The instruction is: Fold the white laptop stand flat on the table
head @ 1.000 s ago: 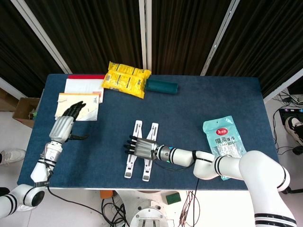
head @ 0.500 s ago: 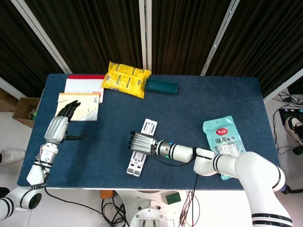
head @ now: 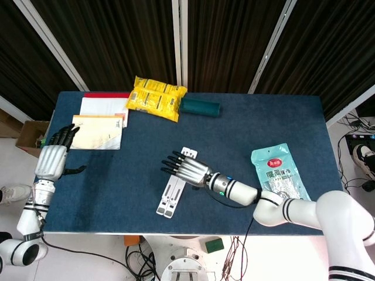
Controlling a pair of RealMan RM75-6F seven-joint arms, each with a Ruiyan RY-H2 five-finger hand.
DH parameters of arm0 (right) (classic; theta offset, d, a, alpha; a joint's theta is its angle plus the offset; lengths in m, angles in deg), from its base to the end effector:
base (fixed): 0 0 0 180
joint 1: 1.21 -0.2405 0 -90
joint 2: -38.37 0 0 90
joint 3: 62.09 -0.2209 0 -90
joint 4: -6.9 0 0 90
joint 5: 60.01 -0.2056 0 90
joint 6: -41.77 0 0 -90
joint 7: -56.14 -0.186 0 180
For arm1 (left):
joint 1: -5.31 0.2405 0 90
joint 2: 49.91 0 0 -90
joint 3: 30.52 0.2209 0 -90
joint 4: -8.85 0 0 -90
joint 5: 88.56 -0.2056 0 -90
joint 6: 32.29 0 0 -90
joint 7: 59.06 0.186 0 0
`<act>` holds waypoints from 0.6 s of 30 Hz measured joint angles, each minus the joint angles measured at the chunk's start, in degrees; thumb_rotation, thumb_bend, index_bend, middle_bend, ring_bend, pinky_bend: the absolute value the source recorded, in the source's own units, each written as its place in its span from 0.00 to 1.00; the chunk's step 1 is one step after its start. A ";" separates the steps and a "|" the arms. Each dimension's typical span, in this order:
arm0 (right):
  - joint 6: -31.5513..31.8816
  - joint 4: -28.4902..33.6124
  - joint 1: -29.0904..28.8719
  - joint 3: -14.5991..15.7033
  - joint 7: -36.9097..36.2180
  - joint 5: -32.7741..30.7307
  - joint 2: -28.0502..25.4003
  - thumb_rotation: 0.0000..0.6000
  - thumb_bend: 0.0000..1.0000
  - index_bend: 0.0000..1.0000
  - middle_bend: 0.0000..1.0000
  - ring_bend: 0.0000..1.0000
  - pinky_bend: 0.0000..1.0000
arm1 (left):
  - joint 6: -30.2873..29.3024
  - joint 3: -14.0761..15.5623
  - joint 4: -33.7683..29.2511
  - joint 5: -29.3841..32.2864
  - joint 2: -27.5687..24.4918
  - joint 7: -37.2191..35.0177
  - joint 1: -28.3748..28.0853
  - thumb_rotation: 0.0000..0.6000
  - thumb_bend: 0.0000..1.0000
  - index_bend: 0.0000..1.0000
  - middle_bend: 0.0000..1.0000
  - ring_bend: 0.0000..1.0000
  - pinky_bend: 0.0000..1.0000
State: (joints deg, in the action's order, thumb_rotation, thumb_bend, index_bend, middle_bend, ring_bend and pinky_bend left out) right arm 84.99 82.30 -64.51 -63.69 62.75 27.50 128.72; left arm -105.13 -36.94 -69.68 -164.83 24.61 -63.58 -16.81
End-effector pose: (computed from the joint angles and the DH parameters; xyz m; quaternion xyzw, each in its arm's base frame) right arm -0.0176 -0.3385 -0.0865 0.9062 -0.1363 0.3293 0.2275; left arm -0.2613 0.3212 0.1065 -0.6106 -0.3957 -0.4139 0.5471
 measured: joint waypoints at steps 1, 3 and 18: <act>2.20 2.11 2.18 -0.20 1.06 -1.59 -1.79 1.00 0.05 0.00 0.07 0.00 0.00 | -0.02 0.13 -0.72 0.61 -1.15 1.36 0.48 1.00 0.00 0.05 0.00 0.00 0.12; 5.92 5.41 5.58 -0.32 2.40 -3.61 -4.82 1.00 0.06 0.00 0.09 0.00 0.00 | -0.24 0.45 -2.67 2.17 -4.07 4.26 1.82 1.00 0.00 0.06 0.00 0.00 0.12; 40.00 19.43 39.35 5.22 -2.29 -10.06 -27.18 1.00 0.09 0.00 0.11 0.00 0.00 | -13.71 4.99 -10.35 -0.21 -10.80 7.07 14.83 1.00 0.00 0.06 0.00 0.00 0.12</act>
State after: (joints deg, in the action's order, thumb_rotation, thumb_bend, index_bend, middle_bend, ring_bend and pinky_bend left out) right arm 124.99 101.73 -25.16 -58.46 60.47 17.44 101.54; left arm -118.84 -31.94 -80.03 -165.04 13.81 -56.51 -1.99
